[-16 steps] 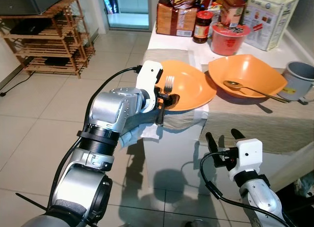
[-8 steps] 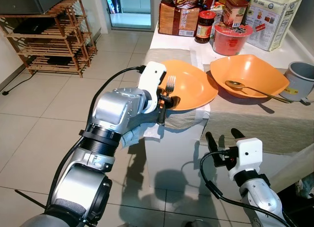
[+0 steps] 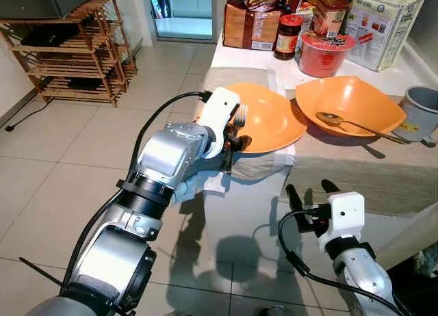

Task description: Setting the table

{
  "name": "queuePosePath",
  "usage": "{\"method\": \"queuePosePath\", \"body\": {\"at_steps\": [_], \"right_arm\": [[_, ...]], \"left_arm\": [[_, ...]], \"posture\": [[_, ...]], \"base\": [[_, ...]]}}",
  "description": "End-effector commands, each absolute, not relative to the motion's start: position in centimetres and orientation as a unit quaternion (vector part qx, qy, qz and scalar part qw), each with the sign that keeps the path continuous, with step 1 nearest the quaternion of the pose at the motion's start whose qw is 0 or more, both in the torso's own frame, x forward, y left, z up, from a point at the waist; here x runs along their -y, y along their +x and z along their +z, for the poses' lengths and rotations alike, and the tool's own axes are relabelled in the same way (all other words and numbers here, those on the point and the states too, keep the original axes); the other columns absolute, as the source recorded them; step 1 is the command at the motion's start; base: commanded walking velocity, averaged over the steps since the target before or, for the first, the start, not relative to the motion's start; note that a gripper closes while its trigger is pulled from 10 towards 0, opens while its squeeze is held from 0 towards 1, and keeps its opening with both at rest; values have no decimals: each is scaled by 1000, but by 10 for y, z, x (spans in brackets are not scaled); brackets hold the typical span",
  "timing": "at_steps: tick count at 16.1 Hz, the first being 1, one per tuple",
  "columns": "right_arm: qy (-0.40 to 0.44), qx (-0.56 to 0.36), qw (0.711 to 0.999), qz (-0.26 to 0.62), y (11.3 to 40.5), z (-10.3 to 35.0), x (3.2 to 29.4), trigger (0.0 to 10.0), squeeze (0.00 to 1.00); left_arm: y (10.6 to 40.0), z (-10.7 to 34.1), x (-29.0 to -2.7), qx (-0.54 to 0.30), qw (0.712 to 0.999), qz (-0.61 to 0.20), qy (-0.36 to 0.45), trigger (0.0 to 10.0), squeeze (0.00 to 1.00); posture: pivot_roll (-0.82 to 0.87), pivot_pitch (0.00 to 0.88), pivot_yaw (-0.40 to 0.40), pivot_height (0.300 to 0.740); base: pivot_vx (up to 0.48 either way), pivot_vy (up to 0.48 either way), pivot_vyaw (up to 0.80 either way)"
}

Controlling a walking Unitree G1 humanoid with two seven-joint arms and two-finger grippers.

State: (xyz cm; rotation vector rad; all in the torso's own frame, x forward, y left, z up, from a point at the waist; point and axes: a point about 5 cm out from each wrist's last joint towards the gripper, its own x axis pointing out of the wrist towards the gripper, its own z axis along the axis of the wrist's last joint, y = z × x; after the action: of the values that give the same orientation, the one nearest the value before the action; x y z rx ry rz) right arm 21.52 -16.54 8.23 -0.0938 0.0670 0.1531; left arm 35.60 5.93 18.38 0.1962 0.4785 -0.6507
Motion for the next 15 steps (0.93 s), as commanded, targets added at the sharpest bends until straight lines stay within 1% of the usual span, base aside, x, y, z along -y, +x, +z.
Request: {"method": "queuePosePath", "body": {"at_steps": [1, 3, 9, 10, 13, 15], "right_arm": [[-51, -26, 995, 79, 217, 88, 163, 10000, 0], [-51, -28, 995, 78, 217, 88, 164, 10000, 0], [-50, -32, 995, 78, 216, 87, 165, 10000, 0], [-50, -33, 995, 79, 217, 86, 165, 10000, 0], [-53, -34, 995, 81, 218, 86, 165, 10000, 0], [-55, -35, 994, 84, 218, 85, 165, 10000, 0]], "left_arm": [[355, 172, -60, -262, 909, -308, 96, 0, 0], [355, 170, -60, -273, 909, -307, 62, 0, 0], [356, 165, -63, -283, 911, -298, 39, 0, 0], [356, 165, -63, -276, 913, -297, 48, 0, 0], [356, 168, -62, -231, 919, -301, 106, 0, 0], [354, 172, -59, -217, 922, -306, 97, 0, 0]], "posture": [[-113, 24, 48, 727], [-119, 27, 46, 727], [-116, 27, 45, 727], [-114, 25, 43, 727], [-114, 14, 40, 727], [-113, 6, 37, 727]], "base": [[0, 0, 0], [0, 0, 0], [0, 0, 0], [0, 0, 0], [0, 0, 0], [0, 0, 0]]}}
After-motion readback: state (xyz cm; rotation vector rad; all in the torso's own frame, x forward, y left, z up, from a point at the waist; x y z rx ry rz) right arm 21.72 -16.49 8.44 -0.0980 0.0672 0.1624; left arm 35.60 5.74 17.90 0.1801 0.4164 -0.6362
